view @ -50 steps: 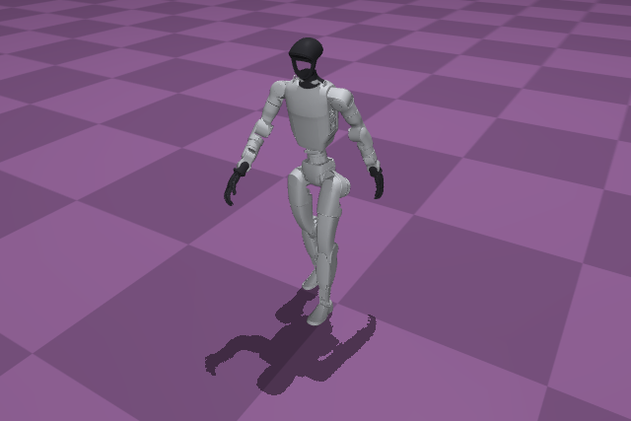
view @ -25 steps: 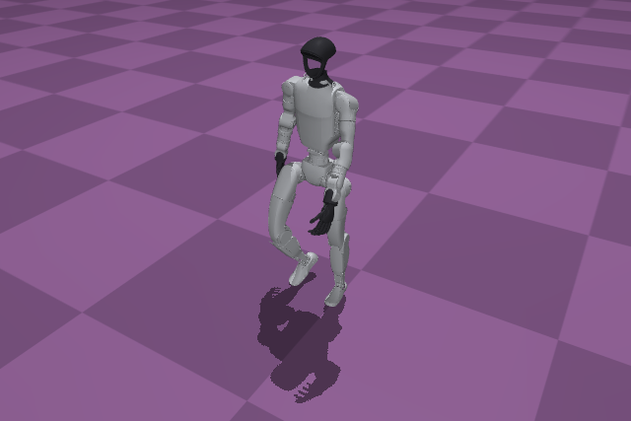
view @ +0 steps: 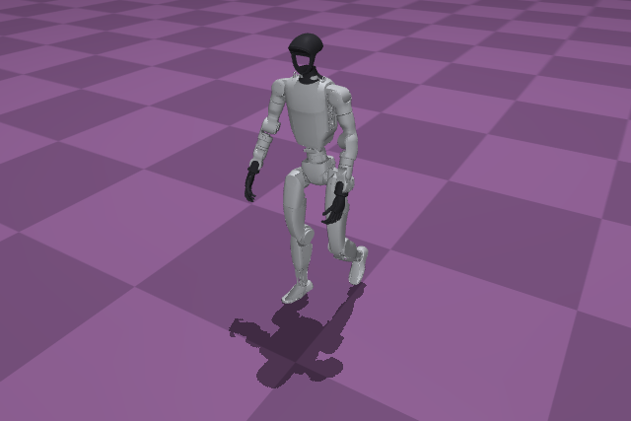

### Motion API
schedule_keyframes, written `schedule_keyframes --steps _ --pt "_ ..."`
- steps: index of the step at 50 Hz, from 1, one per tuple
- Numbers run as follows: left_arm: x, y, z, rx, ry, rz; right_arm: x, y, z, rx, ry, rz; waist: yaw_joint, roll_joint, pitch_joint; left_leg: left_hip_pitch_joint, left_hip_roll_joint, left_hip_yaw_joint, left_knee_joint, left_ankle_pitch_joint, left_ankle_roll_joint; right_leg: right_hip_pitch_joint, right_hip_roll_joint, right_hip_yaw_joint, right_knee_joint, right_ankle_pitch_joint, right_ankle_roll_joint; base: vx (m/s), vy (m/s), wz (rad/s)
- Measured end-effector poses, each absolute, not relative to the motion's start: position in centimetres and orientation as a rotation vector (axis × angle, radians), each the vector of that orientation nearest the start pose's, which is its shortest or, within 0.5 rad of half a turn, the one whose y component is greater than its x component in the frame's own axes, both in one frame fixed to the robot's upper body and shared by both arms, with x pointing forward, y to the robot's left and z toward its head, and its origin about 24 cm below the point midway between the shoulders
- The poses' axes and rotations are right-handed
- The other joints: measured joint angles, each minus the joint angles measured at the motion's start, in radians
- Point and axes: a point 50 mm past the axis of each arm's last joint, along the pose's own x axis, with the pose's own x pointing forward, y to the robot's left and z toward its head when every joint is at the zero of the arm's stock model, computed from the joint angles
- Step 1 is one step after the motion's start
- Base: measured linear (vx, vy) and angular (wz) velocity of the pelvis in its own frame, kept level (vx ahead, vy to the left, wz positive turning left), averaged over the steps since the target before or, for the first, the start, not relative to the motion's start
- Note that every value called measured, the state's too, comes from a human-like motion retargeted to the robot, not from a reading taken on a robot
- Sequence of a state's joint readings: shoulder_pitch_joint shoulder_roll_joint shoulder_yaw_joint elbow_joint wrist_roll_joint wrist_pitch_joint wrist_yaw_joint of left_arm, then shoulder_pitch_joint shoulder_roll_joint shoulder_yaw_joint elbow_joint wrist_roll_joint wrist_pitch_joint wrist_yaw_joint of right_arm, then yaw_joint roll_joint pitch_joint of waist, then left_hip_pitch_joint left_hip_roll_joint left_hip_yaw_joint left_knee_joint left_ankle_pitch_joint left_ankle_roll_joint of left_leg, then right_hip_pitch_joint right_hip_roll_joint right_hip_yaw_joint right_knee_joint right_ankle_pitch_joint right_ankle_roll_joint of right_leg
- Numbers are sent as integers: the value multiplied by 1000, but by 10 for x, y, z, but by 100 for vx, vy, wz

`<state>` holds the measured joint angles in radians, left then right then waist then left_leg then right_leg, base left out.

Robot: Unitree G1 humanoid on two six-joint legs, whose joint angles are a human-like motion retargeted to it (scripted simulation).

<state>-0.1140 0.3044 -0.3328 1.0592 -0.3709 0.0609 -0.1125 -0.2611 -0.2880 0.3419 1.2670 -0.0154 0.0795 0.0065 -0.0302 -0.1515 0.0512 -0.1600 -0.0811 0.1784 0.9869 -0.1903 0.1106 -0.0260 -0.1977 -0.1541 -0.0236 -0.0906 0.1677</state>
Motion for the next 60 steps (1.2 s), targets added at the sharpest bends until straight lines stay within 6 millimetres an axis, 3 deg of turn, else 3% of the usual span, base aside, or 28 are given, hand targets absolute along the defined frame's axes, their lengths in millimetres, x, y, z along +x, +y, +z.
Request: schedule_keyframes --steps 4,8,10,13,17,20,24,27,30,33,37,40,43,48,51,53,56,60 --pt "57 237 -166 67 1355 116 233 -231 -103 -585 909 54 73 -15 8 -151 38 78 93 -106 48 31 5 48 15 -35 -42 53 -7 -56" --pt "-30 246 -168 17 1600 318 276 -225 -71 -627 753 30 153 -33 21 -208 32 138 -132 -113 31 57 3 106 31 -66 -58 52 -1 -77" --pt "-58 250 -164 -17 1660 440 294 -222 -56 -646 708 26 193 -37 31 -193 27 175 -369 -75 5 70 6 129 25 -73 -48 52 5 -83" --pt "-81 252 -160 -69 1685 572 313 -220 -38 -667 659 16 244 9 67 -92 59 262 -782 -6 -89 133 60 153 7 -85 -28 56 12 -81" --pt "-96 244 -159 -113 1707 537 311 -221 -38 -667 636 20 258 87 93 -10 110 311 -1025 35 -191 233 136 169 24 -112 -50 60 17 -31" --pt "-83 237 -163 -136 1686 469 292 -224 -57 -662 712 48 242 101 84 26 109 276 -1060 69 -199 259 147 170 73 -118 -69 59 19 15" --pt "-36 229 -172 -106 1597 342 239 -233 -98 -629 889 67 195 124 72 98 118 220 -1020 17 -191 250 162 137 259 -38 -92 62 21 46" --pt "21 224 -174 -37 1459 236 187 -236 -128 -552 1026 102 160 151 55 141 143 180 -979 -47 -178 150 175 88 541 84 -101 59 21 54" --pt "95 220 -165 8 1277 161 133 -237 -151 -475 1199 134 117 161 33 159 145 136 -964 -78 -157 -22 159 42 845 160 -106 52 18 60" --pt "171 215 -141 47 1088 91 85 -235 -164 -410 1353 175 63 166 24 182 139 95 -960 -100 -154 -169 139 9 1021 88 -133 48 12 66" --pt "260 206 -90 102 836 -11 36 -231 -172 -330 1507 248 -15 176 31 226 134 46 -961 -124 -164 -281 102 -64 1013 -6 -172 46 6 69" --pt "309 199 -46 126 655 -71 11 -228 -173 -285 1577 287 -78 183 41 263 132 7 -960 -143 -169 -299 107 -102 825 -36 -165 47 0 74" --pt "342 193 -4 106 484 -107 0 -229 -173 -269 1603 289 -134 163 52 305 99 -33 -951 -165 -162 -251 110 -113 477 30 -123 50 -6 74" --pt "374 186 52 3 277 -63 11 -235 -172 -339 1643 245 -167 89 90 414 6 -68 -949 -211 -152 -150 69 -144 -18 133 26 56 -11 31" --pt "373 182 56 -33 239 -85 29 -236 -171 -358 1610 228 -134 71 90 460 -13 -66 -937 -217 -143 -129 65 -139 -64 184 74 58 -13 -27" --pt "364 180 44 -56 264 -105 43 -238 -170 -378 1576 207 -103 67 82 476 -21 -59 -910 -201 -133 -102 61 -133 -64 201 73 59 -15 -40" --pt "338 183 4 -69 388 -120 68 -242 -166 -423 1513 174 -50 46 80 472 -33 -33 -792 -130 -112 -36 43 -116 -52 125 89 61 -18 -44" --pt "268 198 -71 -30 690 -98 110 -246 -156 -471 1395 130 -3 2 45 250 -29 21 -335 -7 -41 2 -7 -82 -6 39 55 57 -18 -26"
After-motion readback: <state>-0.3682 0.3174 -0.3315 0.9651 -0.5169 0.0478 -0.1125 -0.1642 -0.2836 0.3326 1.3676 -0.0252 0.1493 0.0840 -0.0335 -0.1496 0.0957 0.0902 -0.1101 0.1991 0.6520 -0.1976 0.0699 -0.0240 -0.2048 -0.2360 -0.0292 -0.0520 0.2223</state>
